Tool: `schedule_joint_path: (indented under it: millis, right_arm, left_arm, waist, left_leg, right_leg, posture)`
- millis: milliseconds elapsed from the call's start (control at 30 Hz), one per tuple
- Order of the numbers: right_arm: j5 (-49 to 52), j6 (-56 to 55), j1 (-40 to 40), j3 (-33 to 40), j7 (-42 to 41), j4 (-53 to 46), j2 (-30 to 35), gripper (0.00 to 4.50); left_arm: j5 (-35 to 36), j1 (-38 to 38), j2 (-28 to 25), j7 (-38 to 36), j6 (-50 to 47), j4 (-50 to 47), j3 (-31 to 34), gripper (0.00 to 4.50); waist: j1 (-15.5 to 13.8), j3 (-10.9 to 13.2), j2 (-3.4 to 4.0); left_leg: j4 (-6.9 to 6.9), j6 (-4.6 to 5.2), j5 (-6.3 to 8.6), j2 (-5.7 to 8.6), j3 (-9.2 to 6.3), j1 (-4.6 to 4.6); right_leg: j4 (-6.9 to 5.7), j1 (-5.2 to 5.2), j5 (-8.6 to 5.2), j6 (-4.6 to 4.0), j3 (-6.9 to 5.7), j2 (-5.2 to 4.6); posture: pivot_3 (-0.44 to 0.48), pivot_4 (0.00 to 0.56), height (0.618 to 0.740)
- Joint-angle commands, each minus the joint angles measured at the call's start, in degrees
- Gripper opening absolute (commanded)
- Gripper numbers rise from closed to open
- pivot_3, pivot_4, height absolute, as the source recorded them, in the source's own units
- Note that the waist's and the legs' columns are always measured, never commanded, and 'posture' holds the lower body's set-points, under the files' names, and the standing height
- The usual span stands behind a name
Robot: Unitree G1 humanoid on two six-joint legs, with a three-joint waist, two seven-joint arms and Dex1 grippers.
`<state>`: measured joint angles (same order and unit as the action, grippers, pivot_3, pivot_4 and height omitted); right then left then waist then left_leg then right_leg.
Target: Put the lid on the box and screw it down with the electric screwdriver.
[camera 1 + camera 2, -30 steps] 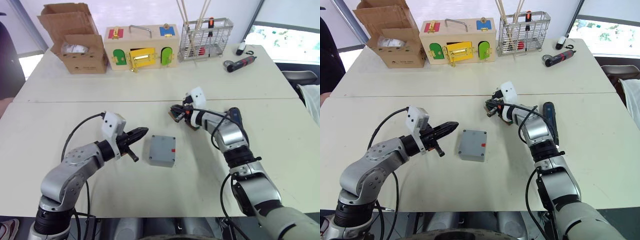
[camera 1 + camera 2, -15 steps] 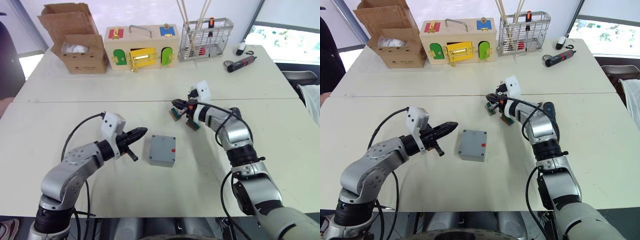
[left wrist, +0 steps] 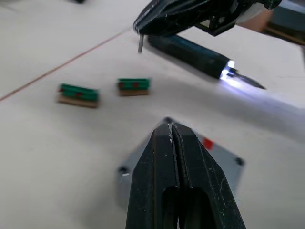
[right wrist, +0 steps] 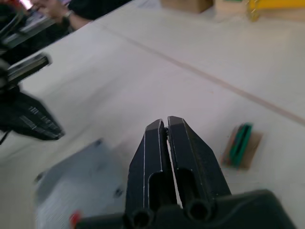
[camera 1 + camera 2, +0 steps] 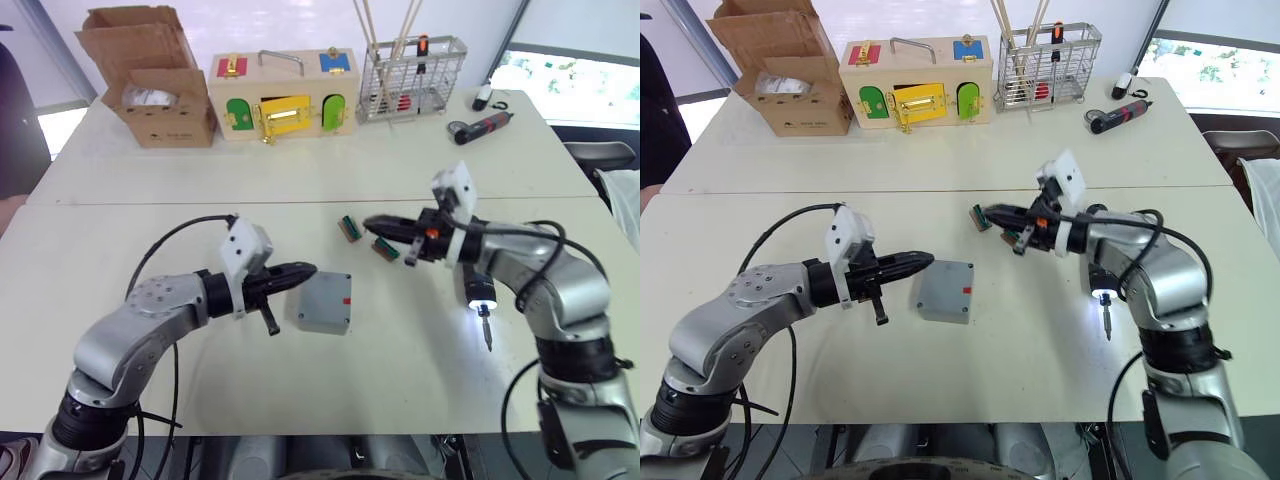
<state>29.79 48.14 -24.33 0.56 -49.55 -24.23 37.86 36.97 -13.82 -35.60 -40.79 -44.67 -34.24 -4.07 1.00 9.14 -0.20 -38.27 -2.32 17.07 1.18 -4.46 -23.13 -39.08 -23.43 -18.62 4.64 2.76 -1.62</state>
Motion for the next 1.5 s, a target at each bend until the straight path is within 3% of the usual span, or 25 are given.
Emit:
schedule_joint_path:
  millis: [33,167,1500]
  right_arm:
    - [2.5,1.3,2.0,-0.4,0.8,-6.5,0.6,0.05]
    - [1.0,-0.3,2.8,-2.4,3.1,-5.7,-0.8,0.05]
    - [-2.2,-4.6,3.1,-8.3,4.3,-0.3,-2.6,0.05]
  left_arm:
    - [-0.2,0.7,-2.3,-2.5,0.6,-1.2,-0.8,0.00]
    - [-3.7,1.4,-4.4,-4.0,3.2,0.9,-2.5,0.00]
    - [-5.4,1.6,-1.9,-2.9,4.2,2.0,-2.0,0.00]
  waist:
    - [0.1,0.0,0.00]
    - [-0.1,0.0,0.00]
    - [-0.3,0.0,-0.01]
  left_leg:
    - [0.00,0.00,0.00,0.00,0.00,0.02]
    - [-0.01,-0.01,-0.01,0.01,0.02,0.08]
    - [-0.05,-0.01,-0.01,0.04,0.00,0.06]
  right_leg:
    - [-0.01,0.01,0.00,0.00,0.01,0.00]
    - [-0.02,0.06,0.00,0.00,0.02,0.00]
    - [0.00,0.09,0.00,0.00,0.00,-0.05]
  posture:
    - [0.000,0.150,0.740]
    - [0.000,0.150,0.740]
    - [0.000,0.150,0.740]
